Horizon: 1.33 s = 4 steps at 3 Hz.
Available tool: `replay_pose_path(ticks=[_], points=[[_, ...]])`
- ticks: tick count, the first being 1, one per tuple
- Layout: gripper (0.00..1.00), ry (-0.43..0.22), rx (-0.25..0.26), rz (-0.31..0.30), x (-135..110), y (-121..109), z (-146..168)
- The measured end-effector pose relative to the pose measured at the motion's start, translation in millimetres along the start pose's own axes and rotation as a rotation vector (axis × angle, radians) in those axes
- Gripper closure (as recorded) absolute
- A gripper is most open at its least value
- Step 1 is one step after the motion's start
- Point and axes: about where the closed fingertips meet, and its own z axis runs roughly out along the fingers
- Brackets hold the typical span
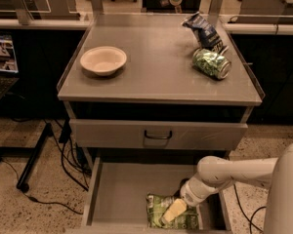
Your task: Pick green jalapeno chip bag from middle drawer and place on counter
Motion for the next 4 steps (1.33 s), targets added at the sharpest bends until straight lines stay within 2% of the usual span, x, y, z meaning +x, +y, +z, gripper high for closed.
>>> replay_pose_path(ticks=[2,3,4], points=[[0.00,0.037,-0.020,0.055,19,2,19],[0.19,0.037,-0.021,0.056,19,2,19],[0.42,0.037,-0.021,0.056,19,2,19]])
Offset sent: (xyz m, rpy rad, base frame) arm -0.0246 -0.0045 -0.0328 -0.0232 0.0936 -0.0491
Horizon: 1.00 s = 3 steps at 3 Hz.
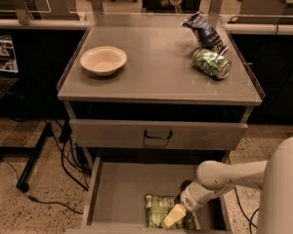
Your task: Pick green jalapeno chip bag from middle drawer and place on counter
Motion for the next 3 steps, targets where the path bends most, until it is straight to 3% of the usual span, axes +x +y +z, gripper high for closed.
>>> replay_pose_path(ticks=[1,2,3], points=[[0.65,0.000,0.000,0.000,0.0,0.0,0.0],[0.63,0.000,0.000,0.000,0.0,0.0,0.0],[0.39,0.000,0.000,0.000,0.0,0.0,0.1]])
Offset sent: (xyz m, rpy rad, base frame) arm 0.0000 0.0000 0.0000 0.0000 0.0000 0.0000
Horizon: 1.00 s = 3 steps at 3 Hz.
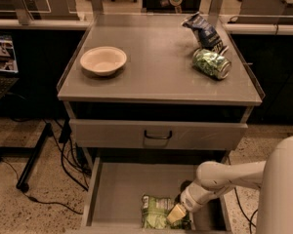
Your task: Pick green jalapeno chip bag from middle drawer and place on counter
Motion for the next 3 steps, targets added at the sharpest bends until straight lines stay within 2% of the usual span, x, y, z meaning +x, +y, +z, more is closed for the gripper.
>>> replay_pose_path(ticks=[1,2,3], points=[[0.16,0.000,0.000,0.000,0.0,0.0,0.0],[0.00,0.000,0.000,-0.005,-0.4,0.3,1.9],[0.00,-0.005,-0.006,-0.028,-7.7,-0.1,4.6]])
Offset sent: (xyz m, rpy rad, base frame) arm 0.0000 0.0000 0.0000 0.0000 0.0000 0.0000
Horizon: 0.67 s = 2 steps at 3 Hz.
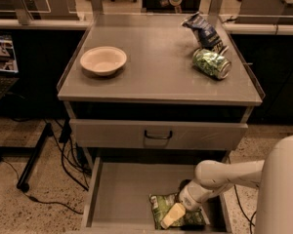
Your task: Pick green jalapeno chip bag from middle drawer and place on counter
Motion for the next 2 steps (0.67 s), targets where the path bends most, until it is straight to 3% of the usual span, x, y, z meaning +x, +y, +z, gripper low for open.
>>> replay_pose_path(ticks=[2], points=[[0.00,0.009,-0.005,-0.018,-3.8,3.2,5.8]])
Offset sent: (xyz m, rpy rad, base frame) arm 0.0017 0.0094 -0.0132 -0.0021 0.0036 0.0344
